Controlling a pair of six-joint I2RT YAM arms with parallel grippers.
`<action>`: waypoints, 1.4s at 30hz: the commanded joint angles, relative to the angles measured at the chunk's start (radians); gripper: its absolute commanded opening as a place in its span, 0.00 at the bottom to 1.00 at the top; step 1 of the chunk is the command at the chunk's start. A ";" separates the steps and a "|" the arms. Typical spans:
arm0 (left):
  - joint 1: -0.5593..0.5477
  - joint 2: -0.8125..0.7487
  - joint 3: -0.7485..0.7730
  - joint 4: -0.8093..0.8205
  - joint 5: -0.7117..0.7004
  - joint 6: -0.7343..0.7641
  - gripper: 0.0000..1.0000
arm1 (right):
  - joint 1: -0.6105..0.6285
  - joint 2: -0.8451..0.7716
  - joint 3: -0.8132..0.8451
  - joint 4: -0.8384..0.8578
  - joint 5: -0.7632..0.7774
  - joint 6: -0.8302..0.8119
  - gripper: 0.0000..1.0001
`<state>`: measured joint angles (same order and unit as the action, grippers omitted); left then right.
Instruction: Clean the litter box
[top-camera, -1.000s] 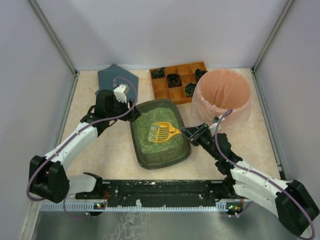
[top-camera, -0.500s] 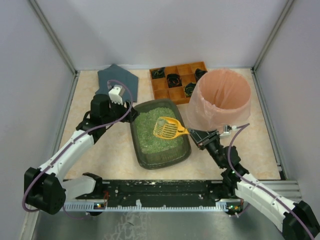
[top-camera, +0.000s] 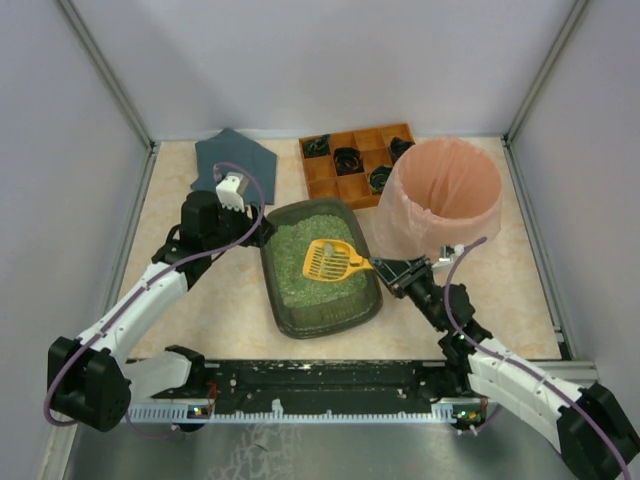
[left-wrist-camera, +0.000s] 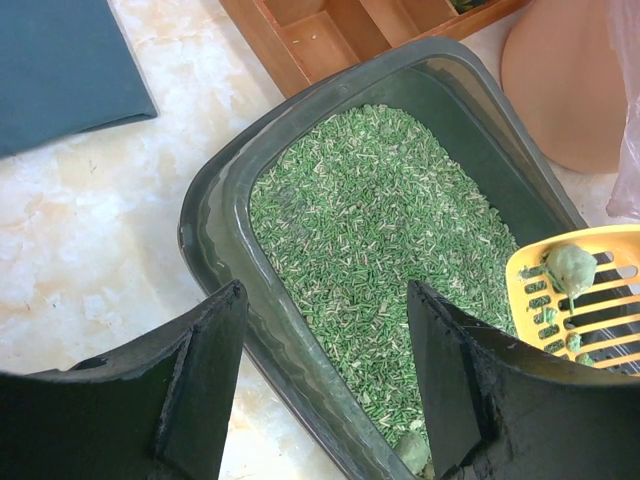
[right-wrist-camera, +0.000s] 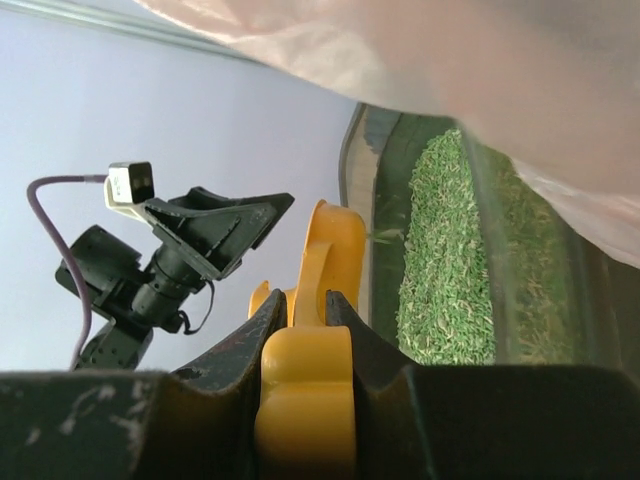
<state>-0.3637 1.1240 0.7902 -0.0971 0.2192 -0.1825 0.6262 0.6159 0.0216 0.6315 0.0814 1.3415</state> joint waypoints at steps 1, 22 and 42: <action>0.003 -0.011 0.004 0.020 -0.014 0.005 0.71 | -0.018 0.081 0.112 0.131 -0.099 -0.071 0.00; 0.008 -0.034 -0.004 0.015 -0.034 0.008 0.71 | -0.201 0.148 0.085 0.310 -0.190 0.021 0.00; 0.013 -0.054 -0.020 0.029 -0.063 0.002 0.95 | -0.184 0.221 0.227 0.123 -0.362 -0.098 0.00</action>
<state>-0.3573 1.0855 0.7815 -0.0940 0.1665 -0.1825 0.4301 0.8146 0.1474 0.8219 -0.2153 1.2999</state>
